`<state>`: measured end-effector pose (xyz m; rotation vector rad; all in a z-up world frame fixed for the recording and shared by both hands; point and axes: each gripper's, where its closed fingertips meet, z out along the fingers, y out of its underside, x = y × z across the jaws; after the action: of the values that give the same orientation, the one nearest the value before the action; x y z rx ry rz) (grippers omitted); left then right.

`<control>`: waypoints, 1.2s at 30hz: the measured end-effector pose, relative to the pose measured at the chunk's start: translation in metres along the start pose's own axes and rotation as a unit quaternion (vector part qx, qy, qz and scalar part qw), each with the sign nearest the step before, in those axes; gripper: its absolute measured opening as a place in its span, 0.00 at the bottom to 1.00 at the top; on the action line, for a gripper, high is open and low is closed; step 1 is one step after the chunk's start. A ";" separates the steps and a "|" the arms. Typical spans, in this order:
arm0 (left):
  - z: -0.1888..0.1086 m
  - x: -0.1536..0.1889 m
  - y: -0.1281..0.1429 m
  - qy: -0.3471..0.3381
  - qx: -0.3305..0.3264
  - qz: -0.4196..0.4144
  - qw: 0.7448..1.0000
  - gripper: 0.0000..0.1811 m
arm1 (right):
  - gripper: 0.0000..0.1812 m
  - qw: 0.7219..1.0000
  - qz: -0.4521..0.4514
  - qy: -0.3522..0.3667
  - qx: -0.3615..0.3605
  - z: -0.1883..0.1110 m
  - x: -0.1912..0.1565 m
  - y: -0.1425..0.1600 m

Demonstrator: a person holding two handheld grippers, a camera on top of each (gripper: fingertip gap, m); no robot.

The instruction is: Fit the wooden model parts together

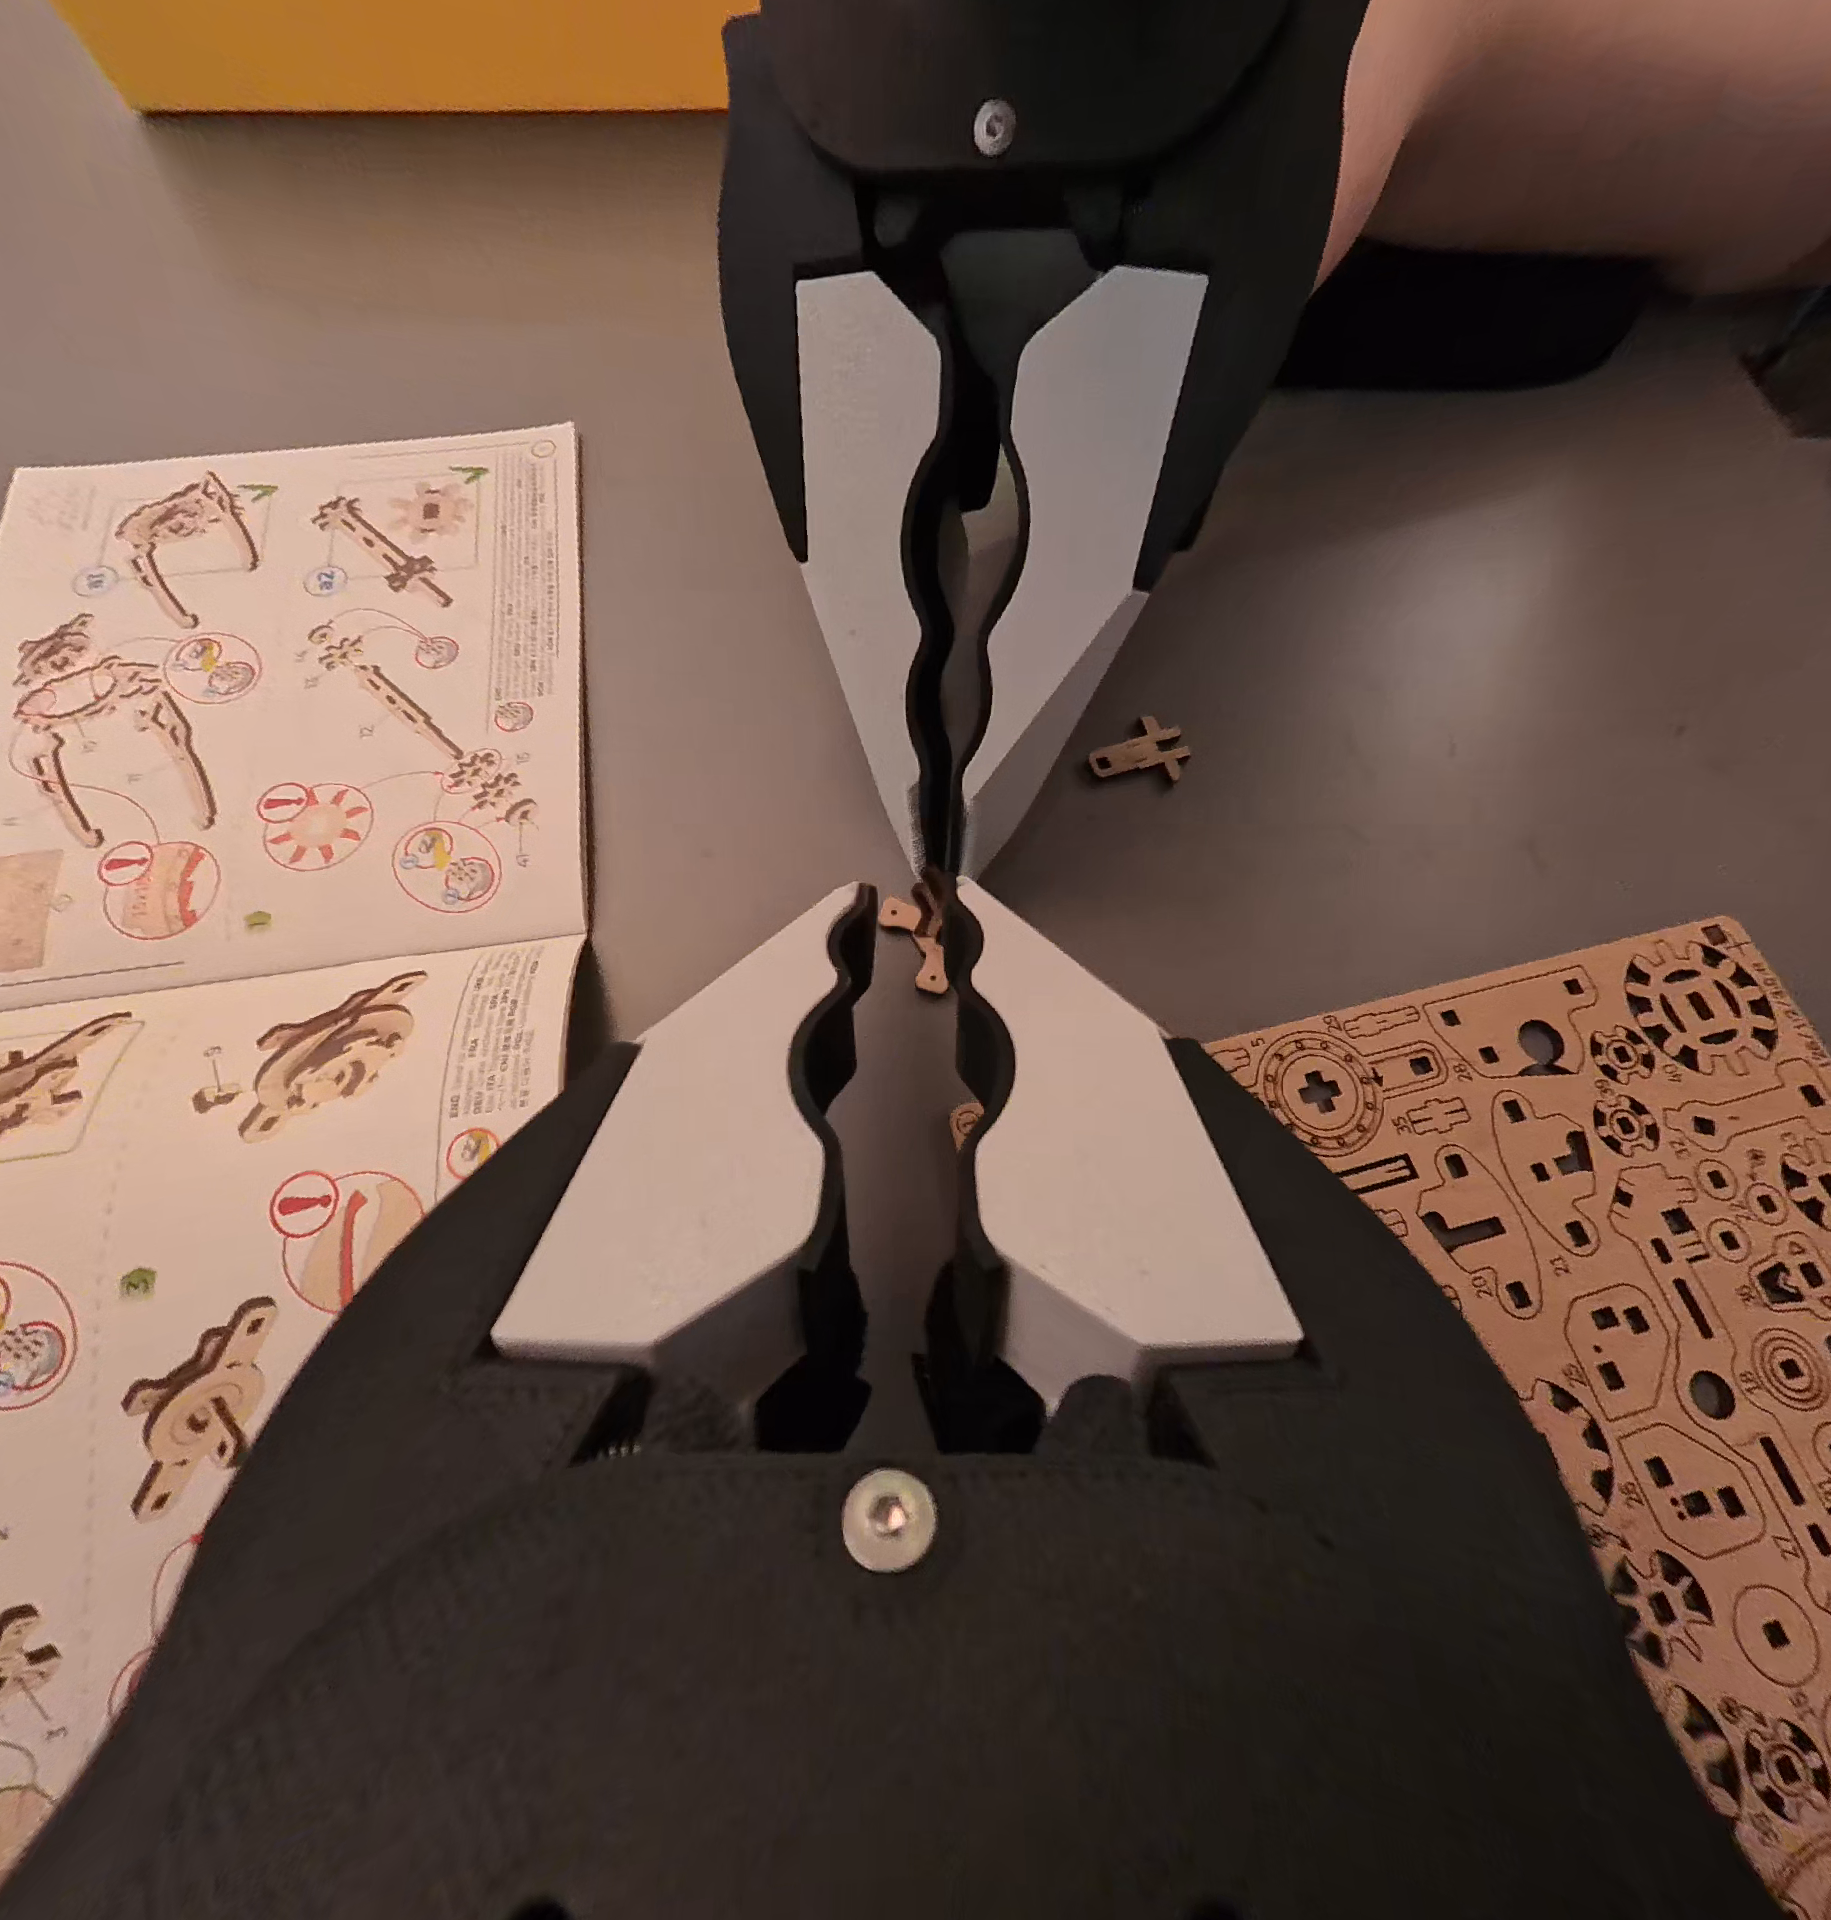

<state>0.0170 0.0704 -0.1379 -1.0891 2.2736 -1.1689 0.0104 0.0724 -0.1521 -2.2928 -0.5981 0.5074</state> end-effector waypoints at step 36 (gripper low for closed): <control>0.006 0.002 0.011 -0.020 -0.032 0.067 0.997 0.01 | 0.04 1.000 -0.014 0.011 0.015 -0.002 0.004 -0.008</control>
<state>0.0139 0.0694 -0.1503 -0.9563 2.3277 -1.0196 0.0122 0.0784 -0.1455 -2.2562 -0.6084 0.4744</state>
